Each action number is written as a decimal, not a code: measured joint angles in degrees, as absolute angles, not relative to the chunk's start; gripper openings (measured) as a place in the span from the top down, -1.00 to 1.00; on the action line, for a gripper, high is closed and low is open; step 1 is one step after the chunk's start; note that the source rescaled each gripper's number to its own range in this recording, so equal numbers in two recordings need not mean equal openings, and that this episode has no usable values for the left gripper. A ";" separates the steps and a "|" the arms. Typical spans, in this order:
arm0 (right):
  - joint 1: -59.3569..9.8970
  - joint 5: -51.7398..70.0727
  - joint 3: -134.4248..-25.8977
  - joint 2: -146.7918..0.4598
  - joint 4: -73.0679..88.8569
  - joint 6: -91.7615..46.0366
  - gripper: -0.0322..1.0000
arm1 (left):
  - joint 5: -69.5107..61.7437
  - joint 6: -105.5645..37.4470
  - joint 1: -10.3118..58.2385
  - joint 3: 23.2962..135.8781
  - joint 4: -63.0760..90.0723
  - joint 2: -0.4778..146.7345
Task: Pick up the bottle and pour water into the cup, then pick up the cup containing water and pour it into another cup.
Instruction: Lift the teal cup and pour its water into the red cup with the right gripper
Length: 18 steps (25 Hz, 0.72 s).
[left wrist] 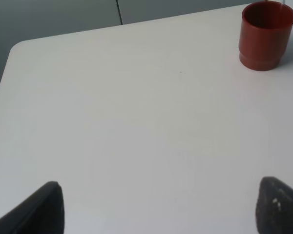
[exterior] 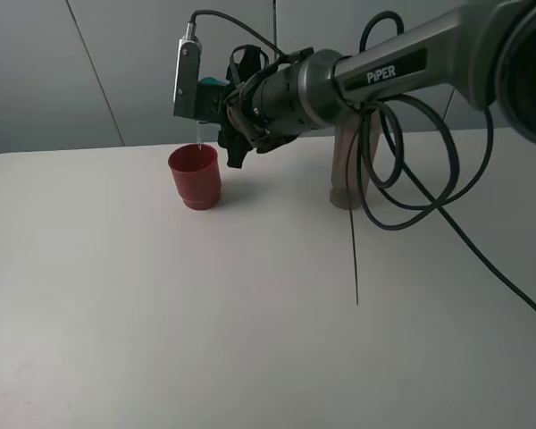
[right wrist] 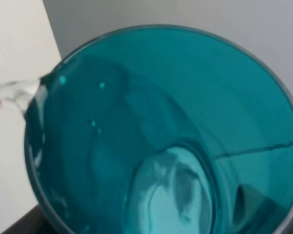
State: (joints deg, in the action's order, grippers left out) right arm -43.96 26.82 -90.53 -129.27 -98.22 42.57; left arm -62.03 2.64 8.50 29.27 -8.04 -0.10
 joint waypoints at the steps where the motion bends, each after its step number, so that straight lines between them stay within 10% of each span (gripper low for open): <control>1: -43.96 26.82 -90.53 -129.38 -98.22 42.04 0.72 | -62.03 2.64 8.50 29.27 -8.04 -0.10; 18: -43.96 29.33 -90.53 -129.81 -98.43 30.35 0.72 | -62.03 2.64 8.50 29.27 -8.04 -0.10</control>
State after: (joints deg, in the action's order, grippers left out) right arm -43.96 29.33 -90.53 -129.81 -98.43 30.35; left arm -62.03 2.64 8.50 29.27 -8.04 -0.10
